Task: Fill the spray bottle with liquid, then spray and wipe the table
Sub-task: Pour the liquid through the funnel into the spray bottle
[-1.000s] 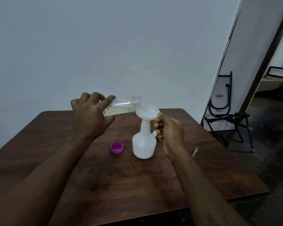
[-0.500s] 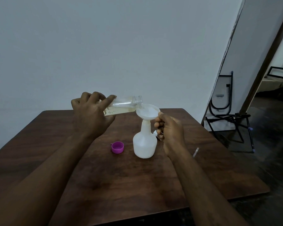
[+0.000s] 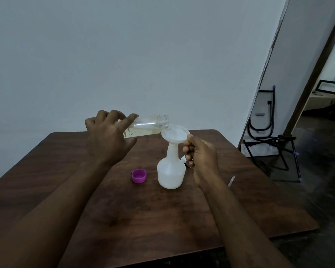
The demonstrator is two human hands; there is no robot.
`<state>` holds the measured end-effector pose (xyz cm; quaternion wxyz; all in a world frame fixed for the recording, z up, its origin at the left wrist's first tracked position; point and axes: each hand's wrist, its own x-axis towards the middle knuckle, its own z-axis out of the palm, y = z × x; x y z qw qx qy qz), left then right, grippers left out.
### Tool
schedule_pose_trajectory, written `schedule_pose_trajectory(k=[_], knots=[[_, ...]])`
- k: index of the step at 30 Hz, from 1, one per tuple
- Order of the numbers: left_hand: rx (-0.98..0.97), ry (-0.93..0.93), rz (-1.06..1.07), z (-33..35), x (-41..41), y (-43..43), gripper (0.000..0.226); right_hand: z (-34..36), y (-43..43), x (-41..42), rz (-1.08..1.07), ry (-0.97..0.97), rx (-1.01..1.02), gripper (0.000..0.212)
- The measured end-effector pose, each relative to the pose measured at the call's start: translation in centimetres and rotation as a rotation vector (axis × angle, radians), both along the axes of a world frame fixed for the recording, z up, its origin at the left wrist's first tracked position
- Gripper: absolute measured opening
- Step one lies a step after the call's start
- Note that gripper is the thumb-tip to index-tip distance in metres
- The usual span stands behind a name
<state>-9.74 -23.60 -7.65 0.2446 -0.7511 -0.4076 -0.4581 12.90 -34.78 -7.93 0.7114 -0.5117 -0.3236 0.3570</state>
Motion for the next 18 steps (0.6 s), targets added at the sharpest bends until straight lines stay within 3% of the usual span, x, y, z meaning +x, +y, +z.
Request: schedule_pose_trajectory(k=[18], knots=[[-0.005,-0.018,0.015,-0.06,0.00,-0.35,0.061,0.17,-0.21,-0.32,0.007,-0.003,-0.008,0.035]])
